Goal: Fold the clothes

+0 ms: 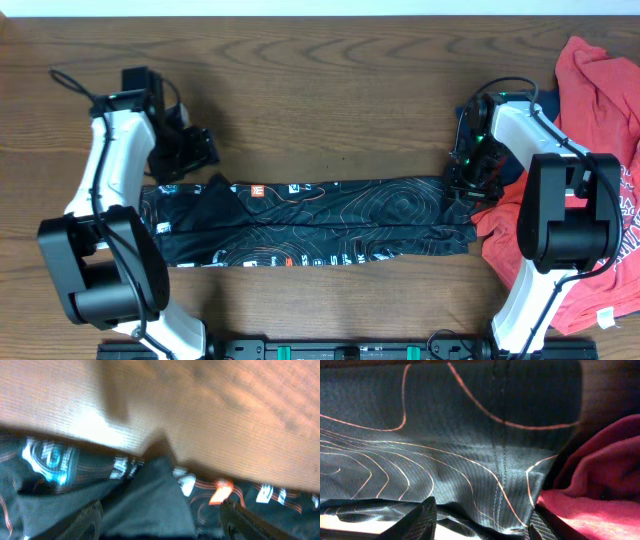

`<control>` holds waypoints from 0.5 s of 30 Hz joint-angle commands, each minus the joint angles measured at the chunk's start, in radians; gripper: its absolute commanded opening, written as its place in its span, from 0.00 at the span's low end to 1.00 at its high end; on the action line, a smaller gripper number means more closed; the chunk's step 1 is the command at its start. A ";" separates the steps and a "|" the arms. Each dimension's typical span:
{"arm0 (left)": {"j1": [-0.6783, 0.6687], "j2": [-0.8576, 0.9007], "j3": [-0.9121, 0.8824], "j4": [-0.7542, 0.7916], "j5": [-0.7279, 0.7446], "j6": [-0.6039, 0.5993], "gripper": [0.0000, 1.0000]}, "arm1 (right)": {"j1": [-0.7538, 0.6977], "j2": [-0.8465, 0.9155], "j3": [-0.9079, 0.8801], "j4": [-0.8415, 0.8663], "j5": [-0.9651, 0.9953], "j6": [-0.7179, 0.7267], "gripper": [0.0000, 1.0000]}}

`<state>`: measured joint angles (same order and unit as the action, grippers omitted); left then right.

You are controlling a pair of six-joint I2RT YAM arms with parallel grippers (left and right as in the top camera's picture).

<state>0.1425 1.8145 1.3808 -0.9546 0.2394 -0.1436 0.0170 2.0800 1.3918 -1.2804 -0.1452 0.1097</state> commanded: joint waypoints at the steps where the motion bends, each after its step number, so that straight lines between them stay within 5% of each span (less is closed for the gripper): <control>1: -0.024 0.002 0.011 0.036 -0.076 -0.091 0.76 | -0.004 -0.022 -0.003 -0.002 -0.020 -0.022 0.53; 9: -0.040 0.113 0.011 0.077 -0.071 -0.121 0.74 | -0.005 -0.022 -0.003 -0.002 -0.020 -0.021 0.53; 13: -0.045 0.160 0.011 0.081 -0.071 -0.120 0.56 | -0.004 -0.022 -0.003 -0.002 -0.020 -0.021 0.53; 15: -0.048 0.172 0.011 0.082 -0.070 -0.120 0.38 | -0.004 -0.022 -0.003 -0.002 -0.020 -0.021 0.52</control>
<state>0.1013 1.9751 1.3808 -0.8719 0.1799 -0.2642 0.0170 2.0800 1.3918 -1.2819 -0.1501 0.1009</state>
